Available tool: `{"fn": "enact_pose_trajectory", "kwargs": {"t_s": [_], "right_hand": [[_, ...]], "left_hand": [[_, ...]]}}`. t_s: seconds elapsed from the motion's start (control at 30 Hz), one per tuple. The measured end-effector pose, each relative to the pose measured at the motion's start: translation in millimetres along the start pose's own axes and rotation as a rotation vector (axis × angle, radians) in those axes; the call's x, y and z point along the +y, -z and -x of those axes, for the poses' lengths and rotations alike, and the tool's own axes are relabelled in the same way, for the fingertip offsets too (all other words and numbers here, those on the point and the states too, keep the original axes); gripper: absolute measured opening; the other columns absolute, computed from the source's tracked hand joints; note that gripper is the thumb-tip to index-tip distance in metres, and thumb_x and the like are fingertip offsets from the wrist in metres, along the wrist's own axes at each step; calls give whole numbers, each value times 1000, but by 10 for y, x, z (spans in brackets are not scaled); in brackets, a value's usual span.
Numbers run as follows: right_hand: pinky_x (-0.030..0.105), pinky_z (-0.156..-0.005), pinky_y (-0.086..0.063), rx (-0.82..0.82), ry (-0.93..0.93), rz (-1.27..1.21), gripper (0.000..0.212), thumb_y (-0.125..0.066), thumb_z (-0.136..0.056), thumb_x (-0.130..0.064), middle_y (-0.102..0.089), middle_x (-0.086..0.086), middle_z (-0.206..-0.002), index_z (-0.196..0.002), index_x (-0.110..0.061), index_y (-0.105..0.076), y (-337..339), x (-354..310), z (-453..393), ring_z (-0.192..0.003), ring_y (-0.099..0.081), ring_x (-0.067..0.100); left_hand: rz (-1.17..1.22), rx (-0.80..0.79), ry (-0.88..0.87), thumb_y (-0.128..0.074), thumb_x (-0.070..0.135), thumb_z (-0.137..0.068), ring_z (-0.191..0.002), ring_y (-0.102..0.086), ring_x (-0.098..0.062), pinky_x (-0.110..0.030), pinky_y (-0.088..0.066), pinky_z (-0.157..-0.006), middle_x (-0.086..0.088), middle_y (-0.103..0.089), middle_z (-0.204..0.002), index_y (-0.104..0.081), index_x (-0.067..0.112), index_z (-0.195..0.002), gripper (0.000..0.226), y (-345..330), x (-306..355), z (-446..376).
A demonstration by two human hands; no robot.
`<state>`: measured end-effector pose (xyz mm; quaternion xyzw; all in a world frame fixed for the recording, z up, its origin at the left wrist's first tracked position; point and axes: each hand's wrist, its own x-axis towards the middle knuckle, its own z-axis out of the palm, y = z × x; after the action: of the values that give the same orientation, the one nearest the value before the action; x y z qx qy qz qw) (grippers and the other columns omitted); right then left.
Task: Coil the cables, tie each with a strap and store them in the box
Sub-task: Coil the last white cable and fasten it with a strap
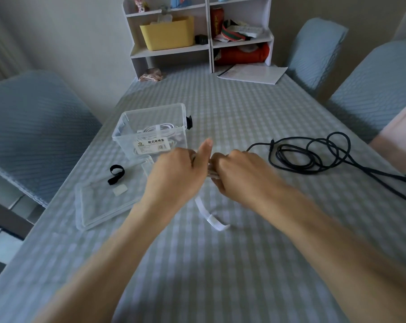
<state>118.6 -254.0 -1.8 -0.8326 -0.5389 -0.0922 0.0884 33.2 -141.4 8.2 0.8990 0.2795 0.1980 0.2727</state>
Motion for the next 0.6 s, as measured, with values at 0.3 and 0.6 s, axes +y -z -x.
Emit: {"fn": "enact_pose_trajectory", "kwargs": {"t_s": [0.3, 0.6], "right_hand": [[23, -44, -27, -22, -107, -431, 40, -59, -86, -19, -40, -4, -47, -53, -17, -37, -6, -19, 40, -43, -37, 12], [27, -47, -23, -32, -21, -62, 30, -49, -83, -21, -41, -3, -56, -57, -21, -35, 73, 33, 105, -50, -36, 14]], "left_hand": [[318, 166, -250, -44, 16, -103, -43, -23, -11, -18, -18, -44, 7, -22, -44, -21, 18, -55, 53, -47, -51, 271], [-220, 88, -505, -20, 62, -94, -58, -57, -17, -31, -39, -47, 9, -61, -69, -57, 21, -97, 55, 85, -273, 329]]}}
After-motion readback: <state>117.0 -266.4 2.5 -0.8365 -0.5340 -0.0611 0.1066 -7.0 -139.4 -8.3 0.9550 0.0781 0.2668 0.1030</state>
